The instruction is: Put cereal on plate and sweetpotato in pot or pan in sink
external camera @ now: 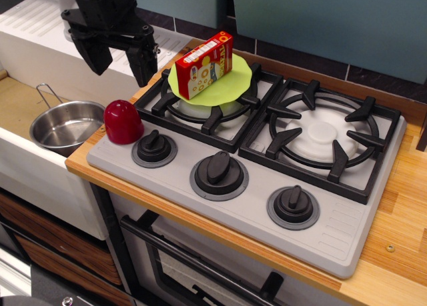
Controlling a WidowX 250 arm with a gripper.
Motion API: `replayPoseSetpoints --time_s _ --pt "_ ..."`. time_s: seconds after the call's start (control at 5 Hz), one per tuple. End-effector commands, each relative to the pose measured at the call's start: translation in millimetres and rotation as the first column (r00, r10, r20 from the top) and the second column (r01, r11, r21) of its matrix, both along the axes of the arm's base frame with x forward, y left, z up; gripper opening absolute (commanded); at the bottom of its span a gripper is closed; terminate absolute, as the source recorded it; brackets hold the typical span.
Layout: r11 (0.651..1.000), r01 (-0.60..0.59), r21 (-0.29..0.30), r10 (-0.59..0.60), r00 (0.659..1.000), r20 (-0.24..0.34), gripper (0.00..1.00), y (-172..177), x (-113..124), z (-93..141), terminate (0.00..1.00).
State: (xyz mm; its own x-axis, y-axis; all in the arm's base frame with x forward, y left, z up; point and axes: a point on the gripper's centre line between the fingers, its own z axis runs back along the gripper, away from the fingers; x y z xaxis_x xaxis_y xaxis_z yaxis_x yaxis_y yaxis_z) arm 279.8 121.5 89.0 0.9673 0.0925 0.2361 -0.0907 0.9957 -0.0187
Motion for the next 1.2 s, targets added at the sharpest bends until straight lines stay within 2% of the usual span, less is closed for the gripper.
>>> replayPoseSetpoints --time_s 0.0,0.4,1.0 --pt "1.000 -0.002 0.017 0.001 0.997 0.081 1.00 1.9 1.5 -8.4 0.00" --pt "0.999 -0.025 0.026 0.022 0.994 0.109 1.00 2.3 -5.2 -24.7 0.00" --pt "0.999 -0.001 0.040 -0.007 0.980 0.199 1.00 16.8 -4.1 -53.4 0.00"
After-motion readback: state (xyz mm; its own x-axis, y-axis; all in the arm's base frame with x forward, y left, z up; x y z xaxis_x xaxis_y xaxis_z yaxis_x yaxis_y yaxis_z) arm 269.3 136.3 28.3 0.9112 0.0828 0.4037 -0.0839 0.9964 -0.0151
